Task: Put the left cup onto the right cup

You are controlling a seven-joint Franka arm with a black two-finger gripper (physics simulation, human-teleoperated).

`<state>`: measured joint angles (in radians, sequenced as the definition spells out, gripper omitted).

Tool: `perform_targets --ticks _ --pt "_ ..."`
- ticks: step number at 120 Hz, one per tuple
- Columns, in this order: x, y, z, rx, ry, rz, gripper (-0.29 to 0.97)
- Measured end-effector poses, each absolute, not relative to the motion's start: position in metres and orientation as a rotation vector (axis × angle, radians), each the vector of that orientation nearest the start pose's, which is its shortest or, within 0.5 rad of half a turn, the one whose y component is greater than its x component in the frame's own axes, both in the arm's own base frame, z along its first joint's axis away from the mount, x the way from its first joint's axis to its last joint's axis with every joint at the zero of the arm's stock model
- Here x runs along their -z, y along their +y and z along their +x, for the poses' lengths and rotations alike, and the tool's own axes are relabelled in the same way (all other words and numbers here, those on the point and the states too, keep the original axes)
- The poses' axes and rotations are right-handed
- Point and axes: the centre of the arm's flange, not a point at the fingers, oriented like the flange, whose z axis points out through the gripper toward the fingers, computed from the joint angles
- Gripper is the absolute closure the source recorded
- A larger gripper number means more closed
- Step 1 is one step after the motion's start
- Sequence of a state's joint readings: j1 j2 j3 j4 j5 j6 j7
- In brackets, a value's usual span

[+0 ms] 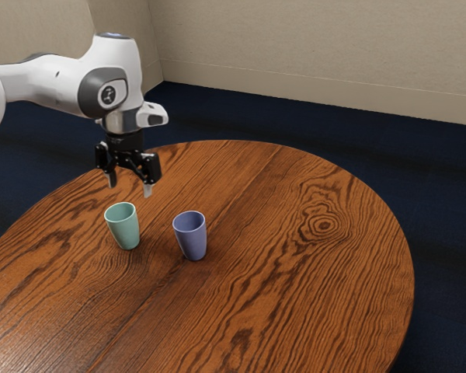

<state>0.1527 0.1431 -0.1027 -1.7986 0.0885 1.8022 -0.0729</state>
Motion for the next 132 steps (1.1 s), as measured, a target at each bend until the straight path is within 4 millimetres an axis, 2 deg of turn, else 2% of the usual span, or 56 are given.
perform_targets --ticks 22,69,132 --pt "-0.446 0.047 0.585 -0.205 -0.167 -3.061 0.02" --pt "-0.418 0.077 0.598 -0.209 -0.221 -3.055 0.11" --pt "-0.381 0.09 0.62 -0.217 -0.198 -3.057 0.18"
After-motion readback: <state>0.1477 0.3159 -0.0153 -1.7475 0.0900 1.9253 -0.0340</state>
